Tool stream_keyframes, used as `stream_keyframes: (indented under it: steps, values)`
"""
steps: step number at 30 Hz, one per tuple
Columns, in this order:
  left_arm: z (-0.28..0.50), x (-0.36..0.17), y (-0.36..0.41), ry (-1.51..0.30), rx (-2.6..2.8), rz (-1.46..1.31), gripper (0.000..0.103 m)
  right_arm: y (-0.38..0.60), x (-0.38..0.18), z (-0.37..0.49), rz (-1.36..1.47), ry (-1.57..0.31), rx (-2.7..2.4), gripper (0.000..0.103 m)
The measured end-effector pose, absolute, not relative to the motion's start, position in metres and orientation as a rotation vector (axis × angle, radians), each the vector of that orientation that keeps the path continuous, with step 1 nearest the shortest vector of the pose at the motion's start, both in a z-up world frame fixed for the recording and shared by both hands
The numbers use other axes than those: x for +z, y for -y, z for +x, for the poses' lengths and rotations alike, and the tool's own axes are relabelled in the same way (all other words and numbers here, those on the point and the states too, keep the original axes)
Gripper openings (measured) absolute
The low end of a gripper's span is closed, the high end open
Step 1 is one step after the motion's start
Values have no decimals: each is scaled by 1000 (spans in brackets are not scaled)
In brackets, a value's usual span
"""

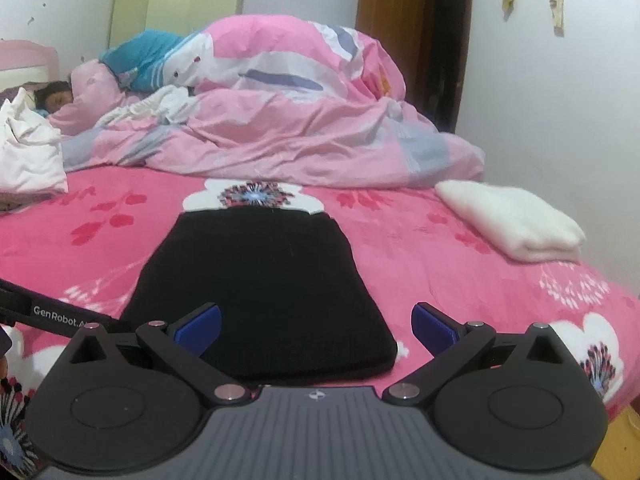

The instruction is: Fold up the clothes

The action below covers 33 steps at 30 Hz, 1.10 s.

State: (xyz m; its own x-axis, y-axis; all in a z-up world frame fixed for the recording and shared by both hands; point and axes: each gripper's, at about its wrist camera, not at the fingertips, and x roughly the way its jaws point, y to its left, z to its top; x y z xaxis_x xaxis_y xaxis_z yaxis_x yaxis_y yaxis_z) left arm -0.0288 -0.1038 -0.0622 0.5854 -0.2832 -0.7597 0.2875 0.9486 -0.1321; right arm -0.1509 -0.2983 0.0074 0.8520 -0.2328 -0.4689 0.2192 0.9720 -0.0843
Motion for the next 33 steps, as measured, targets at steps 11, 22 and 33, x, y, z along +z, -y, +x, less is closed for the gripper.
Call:
stream_keyframes:
  steps: [11, 22, 33]
  values:
    - [-27, -59, 114, -877, -294, 67, 103, 288, 10, -125, -97, -469, -165, 94]
    - [-24, -65, 117, -902, -271, 86, 103, 286, -5, -110, -39, -548, -97, 54]
    - [-24, -66, 120, -906, -265, 99, 103, 286, -22, -107, -11, -613, -66, 32]
